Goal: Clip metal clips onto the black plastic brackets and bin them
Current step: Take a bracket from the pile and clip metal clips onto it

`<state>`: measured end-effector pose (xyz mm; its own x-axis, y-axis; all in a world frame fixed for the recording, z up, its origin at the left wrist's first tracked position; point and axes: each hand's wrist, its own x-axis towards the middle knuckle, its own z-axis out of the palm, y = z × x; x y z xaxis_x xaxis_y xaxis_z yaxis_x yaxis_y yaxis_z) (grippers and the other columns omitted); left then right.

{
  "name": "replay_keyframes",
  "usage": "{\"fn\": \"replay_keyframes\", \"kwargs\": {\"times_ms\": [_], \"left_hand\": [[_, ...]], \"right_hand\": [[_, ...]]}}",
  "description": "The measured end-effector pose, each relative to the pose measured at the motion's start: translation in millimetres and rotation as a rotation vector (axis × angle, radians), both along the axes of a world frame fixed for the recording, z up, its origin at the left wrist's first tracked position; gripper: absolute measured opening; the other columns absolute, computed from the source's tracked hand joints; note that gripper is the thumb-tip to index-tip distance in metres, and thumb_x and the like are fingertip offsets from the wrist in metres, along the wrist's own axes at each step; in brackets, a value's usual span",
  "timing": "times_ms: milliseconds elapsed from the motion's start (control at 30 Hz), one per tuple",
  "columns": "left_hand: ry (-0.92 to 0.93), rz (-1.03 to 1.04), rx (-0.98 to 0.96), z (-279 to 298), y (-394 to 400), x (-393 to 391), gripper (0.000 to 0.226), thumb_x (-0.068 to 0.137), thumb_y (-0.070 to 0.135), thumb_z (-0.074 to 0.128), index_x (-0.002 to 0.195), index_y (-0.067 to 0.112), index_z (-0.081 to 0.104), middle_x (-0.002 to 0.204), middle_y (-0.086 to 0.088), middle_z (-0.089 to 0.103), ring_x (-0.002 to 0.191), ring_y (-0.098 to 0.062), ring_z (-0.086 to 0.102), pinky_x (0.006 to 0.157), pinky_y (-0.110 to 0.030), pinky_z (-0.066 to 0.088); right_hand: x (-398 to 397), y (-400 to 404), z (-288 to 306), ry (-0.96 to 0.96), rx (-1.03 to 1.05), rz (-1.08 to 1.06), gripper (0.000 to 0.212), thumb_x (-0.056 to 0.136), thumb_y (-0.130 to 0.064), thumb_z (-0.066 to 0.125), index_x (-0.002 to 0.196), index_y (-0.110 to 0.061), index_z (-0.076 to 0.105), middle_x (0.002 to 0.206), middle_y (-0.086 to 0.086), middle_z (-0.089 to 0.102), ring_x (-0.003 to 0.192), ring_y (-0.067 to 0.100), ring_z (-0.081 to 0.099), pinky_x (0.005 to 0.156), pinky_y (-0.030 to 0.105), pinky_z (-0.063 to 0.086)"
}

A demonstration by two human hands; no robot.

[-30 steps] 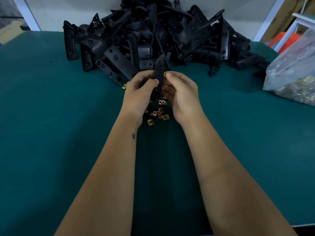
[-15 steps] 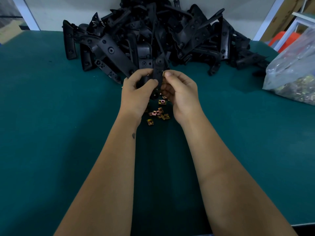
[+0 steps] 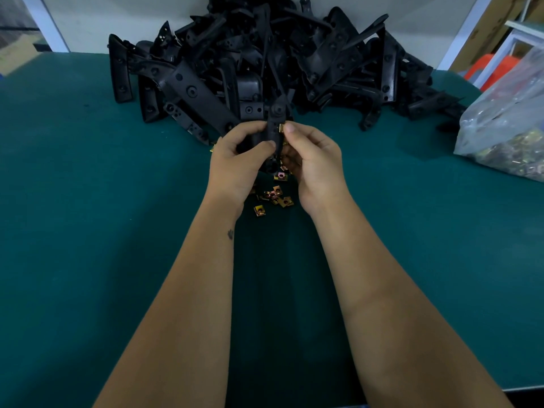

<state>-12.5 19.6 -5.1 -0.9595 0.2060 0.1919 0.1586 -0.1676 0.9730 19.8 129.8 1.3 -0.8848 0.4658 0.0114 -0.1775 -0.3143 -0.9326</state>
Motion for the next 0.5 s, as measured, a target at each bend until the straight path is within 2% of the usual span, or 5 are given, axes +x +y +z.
{"fn": "replay_keyframes", "kwargs": {"times_ms": [100, 200, 267, 400, 500], "left_hand": [[-0.011, -0.021, 0.033, 0.1, -0.1, 0.2, 0.029, 0.088, 0.006, 0.068, 0.092, 0.035, 0.073, 0.087, 0.019, 0.072, 0.087, -0.001, 0.067, 0.074, -0.019, 0.051], [-0.048, -0.034, 0.071, 0.0, 0.1, -0.7, 0.026, 0.088, 0.006, 0.068, 0.097, 0.029, 0.073, 0.09, 0.016, 0.073, 0.088, -0.004, 0.068, 0.075, -0.02, 0.052], [-0.052, -0.037, 0.075, -0.1, 0.0, -0.9, 0.026, 0.088, 0.006, 0.068, 0.098, 0.029, 0.073, 0.089, 0.016, 0.073, 0.088, -0.004, 0.068, 0.076, -0.022, 0.052], [-0.027, -0.044, 0.051, -0.6, 0.0, -0.5, 0.029, 0.087, 0.005, 0.068, 0.093, 0.033, 0.074, 0.089, 0.017, 0.073, 0.09, -0.004, 0.067, 0.078, -0.022, 0.053], [-0.024, -0.014, 0.044, -1.0, 0.0, -1.4, 0.028, 0.086, 0.006, 0.07, 0.094, 0.033, 0.073, 0.095, 0.013, 0.073, 0.094, -0.008, 0.068, 0.084, -0.026, 0.055]], "right_hand": [[0.0, -1.8, 1.1, -0.001, -0.032, 0.008, 0.006, 0.091, -0.01, 0.067, 0.096, -0.008, 0.071, 0.098, 0.016, 0.066, 0.09, 0.026, 0.06, 0.09, 0.041, 0.054], [0.0, -1.2, 1.8, 0.02, -0.114, 0.021, 0.005, 0.093, -0.01, 0.064, 0.094, -0.008, 0.069, 0.089, 0.01, 0.07, 0.081, 0.02, 0.066, 0.073, 0.029, 0.057], [-0.1, 0.0, 1.4, 0.018, -0.125, 0.016, 0.005, 0.094, -0.01, 0.062, 0.094, -0.008, 0.067, 0.088, 0.009, 0.07, 0.08, 0.019, 0.066, 0.071, 0.027, 0.056], [-0.5, -0.8, 1.0, 0.009, -0.086, 0.006, 0.006, 0.094, -0.01, 0.063, 0.097, -0.006, 0.066, 0.1, 0.015, 0.068, 0.091, 0.026, 0.064, 0.086, 0.038, 0.054], [-0.3, -1.7, 1.5, -0.006, -0.069, 0.002, 0.005, 0.093, -0.011, 0.064, 0.095, -0.007, 0.067, 0.101, 0.017, 0.067, 0.093, 0.028, 0.062, 0.091, 0.042, 0.052]]}}
